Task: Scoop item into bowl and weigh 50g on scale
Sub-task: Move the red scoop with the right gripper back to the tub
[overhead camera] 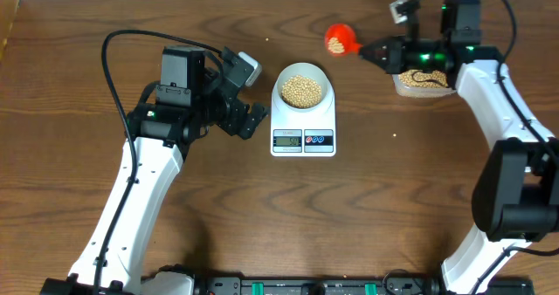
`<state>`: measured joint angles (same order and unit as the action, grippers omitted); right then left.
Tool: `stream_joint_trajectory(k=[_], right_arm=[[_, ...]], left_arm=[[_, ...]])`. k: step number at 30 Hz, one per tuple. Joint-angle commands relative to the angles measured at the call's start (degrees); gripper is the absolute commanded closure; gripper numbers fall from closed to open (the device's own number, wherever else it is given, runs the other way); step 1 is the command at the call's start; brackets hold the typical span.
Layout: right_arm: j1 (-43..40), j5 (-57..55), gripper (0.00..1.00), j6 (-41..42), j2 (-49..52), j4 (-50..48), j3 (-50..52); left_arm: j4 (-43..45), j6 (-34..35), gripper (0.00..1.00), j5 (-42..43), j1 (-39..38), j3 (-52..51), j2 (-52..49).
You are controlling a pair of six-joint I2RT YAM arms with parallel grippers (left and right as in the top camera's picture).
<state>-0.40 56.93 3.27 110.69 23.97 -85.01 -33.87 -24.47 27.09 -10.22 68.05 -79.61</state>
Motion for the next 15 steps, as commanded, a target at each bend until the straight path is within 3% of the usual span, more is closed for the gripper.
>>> stream_joint_trajectory(k=[1,7,15], right_arm=[[-3.04,-5.31,0.99,0.96,-5.18,2.71,-0.07],[-7.13,-14.91,0.99,0.72,-12.11,11.04,-0.07],[-12.70,-15.37,0.99,-0.15,-16.96,18.14,-0.07]], left_arm=[[0.00,-1.03,0.06,0.76,0.13,-0.24,0.09],[0.00,-1.03,0.06,0.76,0.13,-0.24,0.09],[0.00,-1.01,0.06,0.76,0.13,-0.24,0.09]])
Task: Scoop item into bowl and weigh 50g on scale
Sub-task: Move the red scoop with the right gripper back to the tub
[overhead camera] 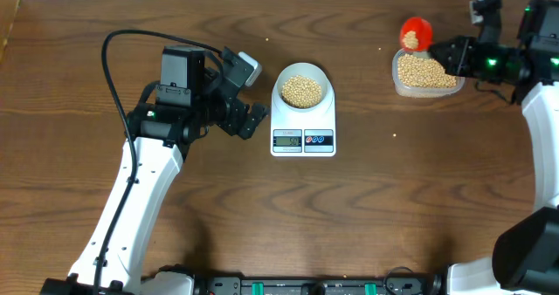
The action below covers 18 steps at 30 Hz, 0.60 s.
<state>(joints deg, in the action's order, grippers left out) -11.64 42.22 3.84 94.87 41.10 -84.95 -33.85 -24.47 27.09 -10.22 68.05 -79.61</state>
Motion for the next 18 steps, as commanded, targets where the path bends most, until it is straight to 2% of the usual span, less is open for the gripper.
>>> stream_joint_trajectory(k=[1,5,10,18], right_arm=[[-1.75,-1.77,0.99,-0.72,-1.11,1.27,-0.11],[-1.99,-9.97,0.99,-1.07,-1.11,2.67,-0.11],[-1.99,-14.51,0.99,-2.16,-1.11,4.31,-0.11],[-0.94,-20.83,0.99,-9.09,-1.01,6.25,-0.04]], left_arm=[[-0.02,-1.01,0.06,0.76,0.13,-0.24,0.09],[-0.04,-1.03,0.06,0.76,0.13,-0.24,0.09],[-0.02,-1.03,0.06,0.76,0.13,-0.24,0.09],[-0.02,-1.01,0.06,0.76,0.13,-0.24,0.09]])
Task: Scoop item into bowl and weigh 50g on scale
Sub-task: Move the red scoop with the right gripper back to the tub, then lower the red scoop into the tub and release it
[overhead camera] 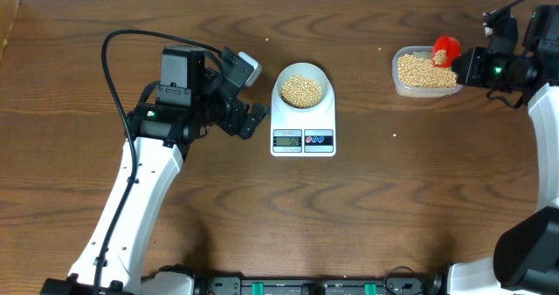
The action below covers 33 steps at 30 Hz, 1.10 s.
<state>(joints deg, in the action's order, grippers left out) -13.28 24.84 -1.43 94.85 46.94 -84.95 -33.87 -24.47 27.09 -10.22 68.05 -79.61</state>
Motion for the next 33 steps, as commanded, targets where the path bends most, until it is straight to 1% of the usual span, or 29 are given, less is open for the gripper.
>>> stream_joint_trajectory(k=[1,4,11,19,25,31,33], right_arm=[[1.03,-4.24,0.99,-4.04,-0.98,0.48,-0.04],[2.12,-6.03,0.99,-5.14,-0.98,0.81,-0.04],[6.40,-16.52,0.99,-5.49,-0.98,0.87,-0.02],[9.31,-25.22,0.99,-5.49,-0.96,0.81,0.00],[9.35,-27.50,0.99,-5.49,-0.96,0.28,0.00],[9.20,-24.48,0.99,1.99,-0.96,0.04,0.07],[9.20,-23.37,0.99,3.28,-0.96,0.00,0.46]], left_arm=[[0.00,-1.03,0.06,0.76,0.13,-0.24,0.09],[-0.02,-1.03,0.06,0.76,0.13,-0.24,0.09],[-0.02,-1.03,0.06,0.76,0.13,-0.24,0.09],[0.00,-1.03,0.06,0.76,0.13,-0.24,0.09],[-0.02,-1.03,0.06,0.76,0.13,-0.24,0.09],[0.00,-1.03,0.06,0.76,0.13,-0.24,0.09],[0.00,-1.03,0.06,0.76,0.13,-0.24,0.09]])
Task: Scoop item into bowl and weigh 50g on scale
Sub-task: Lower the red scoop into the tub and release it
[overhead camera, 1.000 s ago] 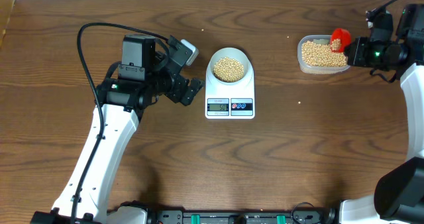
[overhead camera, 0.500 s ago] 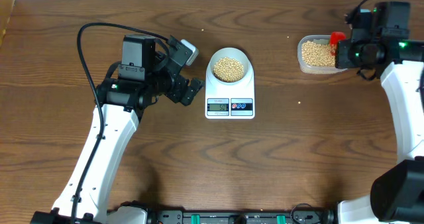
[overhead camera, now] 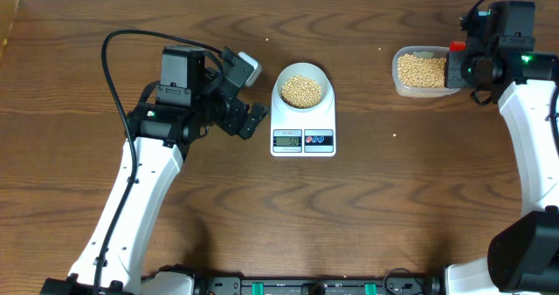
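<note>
A white scale (overhead camera: 302, 129) stands mid-table with a white bowl (overhead camera: 302, 73) of tan beans on it; its display is too small to read. A clear container (overhead camera: 423, 71) of the same beans sits at the back right. My right gripper (overhead camera: 456, 66) hangs at that container's right edge, shut on the red scoop (overhead camera: 455, 45), of which only a small red bit shows. My left gripper (overhead camera: 251, 120) rests just left of the scale, its fingers spread and holding nothing.
The left arm's black body and cable (overhead camera: 175, 94) fill the table's left side. The right arm (overhead camera: 524, 129) runs down the right edge. A few stray specks lie on the brown wood near the scale and container.
The right gripper has turned and moved in over the container's right edge. The scoop, then showing red above the far right rim, is now almost hidden under the gripper. The left arm is unchanged.
The right gripper first held the red scoop, beans in it, between the bowl and the container. Then the scoop was over the container's far left corner, then at its far right rim. Now it is down at the right edge, mostly hidden. The left arm stayed still throughout.
</note>
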`<state>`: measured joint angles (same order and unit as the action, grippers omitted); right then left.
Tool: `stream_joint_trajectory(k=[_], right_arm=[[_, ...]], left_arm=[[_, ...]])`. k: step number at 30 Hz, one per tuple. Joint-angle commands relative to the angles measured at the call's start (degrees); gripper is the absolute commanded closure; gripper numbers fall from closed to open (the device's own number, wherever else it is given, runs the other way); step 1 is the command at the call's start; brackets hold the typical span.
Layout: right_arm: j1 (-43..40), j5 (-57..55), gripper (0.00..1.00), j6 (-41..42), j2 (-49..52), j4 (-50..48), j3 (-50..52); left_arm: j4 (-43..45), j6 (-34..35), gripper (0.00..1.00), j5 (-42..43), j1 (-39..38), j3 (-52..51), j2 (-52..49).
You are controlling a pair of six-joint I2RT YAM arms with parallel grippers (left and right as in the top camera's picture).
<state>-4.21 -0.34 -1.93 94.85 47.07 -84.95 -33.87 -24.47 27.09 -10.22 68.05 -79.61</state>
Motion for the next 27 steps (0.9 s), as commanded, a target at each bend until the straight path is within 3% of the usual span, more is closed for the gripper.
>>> stream_joint_trajectory(k=[1,12,17,21,27], right_arm=[[0.13,1.81,0.99,3.89,-0.85,-0.17,0.70],[0.13,4.20,0.99,-2.40,-0.31,-7.13,5.42],[0.11,4.98,0.99,11.04,-0.17,-7.48,5.46],[0.13,5.03,0.99,33.40,0.11,-11.08,8.70],[0.13,5.44,0.99,41.16,0.11,-16.09,14.69]], left_arm=[[0.00,-1.03,0.06,0.76,0.13,-0.24,0.09],[0.00,-1.03,0.06,0.76,0.13,-0.24,0.09],[0.00,-1.03,0.06,0.76,0.13,-0.24,0.09],[0.00,-1.03,0.06,0.76,0.13,-0.24,0.09],[0.00,-1.01,0.06,0.76,0.13,-0.24,0.09]])
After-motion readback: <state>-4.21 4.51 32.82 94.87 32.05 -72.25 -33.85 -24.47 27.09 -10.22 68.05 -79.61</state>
